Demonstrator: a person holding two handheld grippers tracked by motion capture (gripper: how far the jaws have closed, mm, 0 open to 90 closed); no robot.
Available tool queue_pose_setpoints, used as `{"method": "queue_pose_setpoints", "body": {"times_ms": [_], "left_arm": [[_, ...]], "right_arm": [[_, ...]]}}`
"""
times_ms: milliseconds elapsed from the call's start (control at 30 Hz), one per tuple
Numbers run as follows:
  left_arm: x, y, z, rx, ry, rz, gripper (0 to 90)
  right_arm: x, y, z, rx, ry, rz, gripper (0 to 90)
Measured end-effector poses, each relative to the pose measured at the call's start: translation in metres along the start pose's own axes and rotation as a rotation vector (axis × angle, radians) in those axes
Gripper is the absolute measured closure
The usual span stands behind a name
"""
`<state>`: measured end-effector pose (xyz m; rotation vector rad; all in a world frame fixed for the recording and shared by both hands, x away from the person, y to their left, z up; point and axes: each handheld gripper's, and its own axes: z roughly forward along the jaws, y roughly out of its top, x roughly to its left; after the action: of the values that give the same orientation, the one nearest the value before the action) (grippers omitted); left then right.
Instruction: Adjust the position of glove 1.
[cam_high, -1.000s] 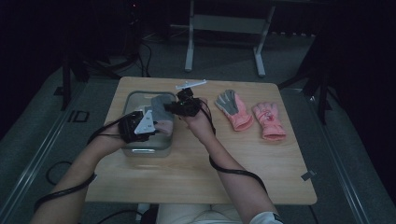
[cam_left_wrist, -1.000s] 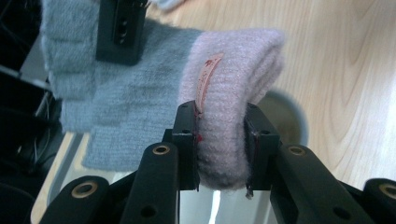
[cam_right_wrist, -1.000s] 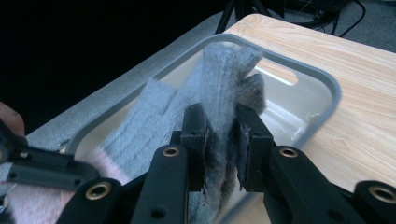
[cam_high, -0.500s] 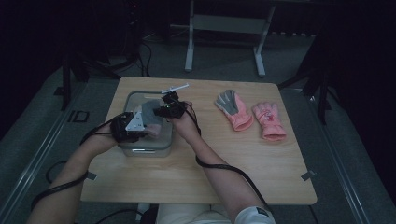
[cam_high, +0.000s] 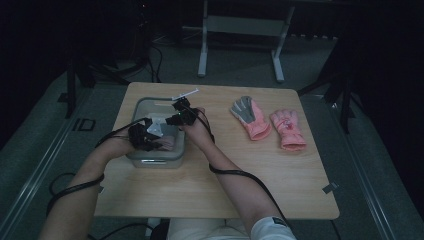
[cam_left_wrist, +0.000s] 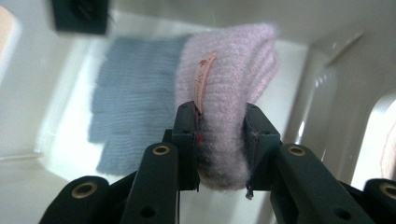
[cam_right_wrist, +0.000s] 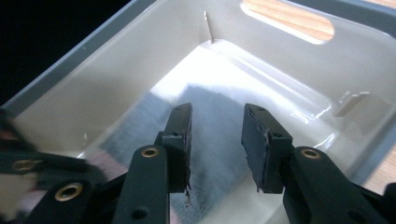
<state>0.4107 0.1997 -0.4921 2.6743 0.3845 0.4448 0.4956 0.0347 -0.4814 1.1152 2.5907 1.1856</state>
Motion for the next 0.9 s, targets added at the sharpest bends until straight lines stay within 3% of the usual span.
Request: {"method": "queue_pose_setpoints", "body": {"times_ms": [133,167,267,467,533,633,900], "left_arm": [[-0.003,0.002,0.007,0.038,-0.02,0.02,68.1],[-0.005,0.002,0.006,0.02,-0.018,0.023,67.1],[-0.006,0.001,0.0,-0.001,0.004,-0.016,57.3],[-0.001,0.0,-0.025,-0.07,0.088,-0.148,28.8],[0.0,0.003,-0.033,-0.119,0.089,-0.183,18.0],[-0.001,0.009,-0.038,-0.173,0.075,-0.223,11.4],[-0.019,0.038,-0.035,-0.244,0.016,-0.217,5.3]], "right_arm": [[-0.003,-0.004,-0.014,-0.036,0.014,-0.003,57.7],[-0.004,-0.006,-0.017,-0.045,0.015,0.0,57.0],[-0.008,-0.011,-0.03,-0.089,0.082,-0.002,54.1],[-0.011,-0.019,-0.057,-0.108,0.091,-0.045,53.8],[-0.012,-0.022,-0.065,-0.117,0.089,-0.051,52.9],[-0.014,-0.027,-0.074,-0.107,0.093,-0.062,52.1],[-0.023,-0.045,-0.094,-0.104,0.067,-0.105,44.9]]}}
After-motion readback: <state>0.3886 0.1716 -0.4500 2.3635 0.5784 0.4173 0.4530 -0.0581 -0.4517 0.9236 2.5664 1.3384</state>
